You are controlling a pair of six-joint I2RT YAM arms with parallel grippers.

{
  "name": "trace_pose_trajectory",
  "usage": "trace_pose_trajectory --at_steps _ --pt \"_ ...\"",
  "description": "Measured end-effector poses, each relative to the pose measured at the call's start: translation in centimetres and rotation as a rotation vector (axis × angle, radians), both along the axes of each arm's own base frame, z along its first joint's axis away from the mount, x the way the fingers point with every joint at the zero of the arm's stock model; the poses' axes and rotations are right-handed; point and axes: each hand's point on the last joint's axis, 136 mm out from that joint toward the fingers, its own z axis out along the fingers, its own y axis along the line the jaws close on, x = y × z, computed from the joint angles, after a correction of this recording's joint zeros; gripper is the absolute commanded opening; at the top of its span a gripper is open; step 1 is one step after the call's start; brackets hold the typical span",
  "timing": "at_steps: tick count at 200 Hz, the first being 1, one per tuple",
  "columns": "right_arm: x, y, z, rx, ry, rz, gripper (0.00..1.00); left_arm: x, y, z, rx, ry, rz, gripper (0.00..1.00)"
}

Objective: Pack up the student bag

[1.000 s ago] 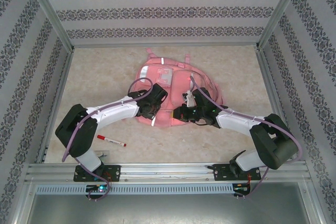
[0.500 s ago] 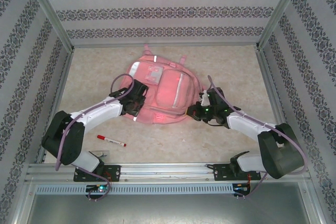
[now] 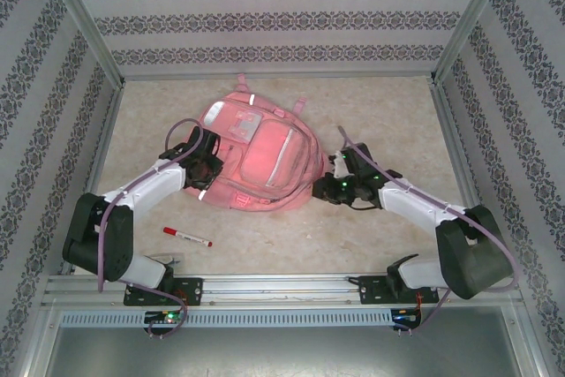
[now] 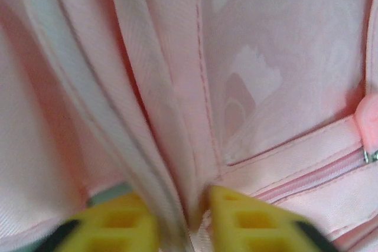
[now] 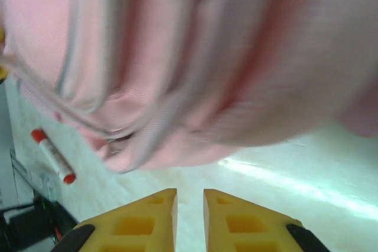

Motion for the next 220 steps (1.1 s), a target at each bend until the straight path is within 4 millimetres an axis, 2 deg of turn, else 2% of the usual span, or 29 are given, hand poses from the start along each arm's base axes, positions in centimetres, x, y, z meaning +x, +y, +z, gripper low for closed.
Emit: trace_pose_trajectory --at_steps 8,25,42,57,85,118,156,186,205,220 --pt "-0.2 1.0 0.8 -0.016 -0.037 0.046 0.33 -0.3 -0.2 0.4 -0.008 0.003 -0.018 0.6" --pt "-0.7 2.2 2.0 -0.041 -0.095 0.101 0.35 -0.8 -0.6 1.9 -0.008 0.014 -0.059 0.62" --pt "-0.5 2.0 2.3 -0.08 -0.138 0.12 0.37 -1.2 -1.4 3.6 -0.012 -0.002 -0.094 0.65" --pt "-0.2 1.6 2.3 -0.12 -0.168 0.13 0.38 -2.3 -3.2 4.2 -0.025 -0.001 -0.148 0.69" --pt "0.5 1.5 2.9 -0.158 -0.22 0.168 0.39 -4.4 -6.6 3.0 -0.036 0.049 -0.226 0.7" --pt "0.9 1.8 2.7 -0.167 -0.223 0.184 0.39 -5.2 -8.0 0.2 -0.018 0.13 -0.213 0.66" --pt "0.5 2.8 2.6 -0.162 -0.235 0.207 0.38 -4.8 -8.4 -1.6 0.007 0.143 -0.137 0.51" --pt "0.2 3.5 2.7 -0.154 -0.251 0.221 0.37 -4.4 -8.5 -3.4 0.007 0.146 -0.072 0.45" --pt "0.0 3.9 2.6 -0.155 -0.257 0.231 0.37 -3.9 -8.5 -4.0 0.017 0.143 -0.059 0.2" --pt "-0.4 4.3 2.5 -0.159 -0.259 0.247 0.37 -3.3 -8.8 -3.8 0.01 0.118 -0.052 0.09"
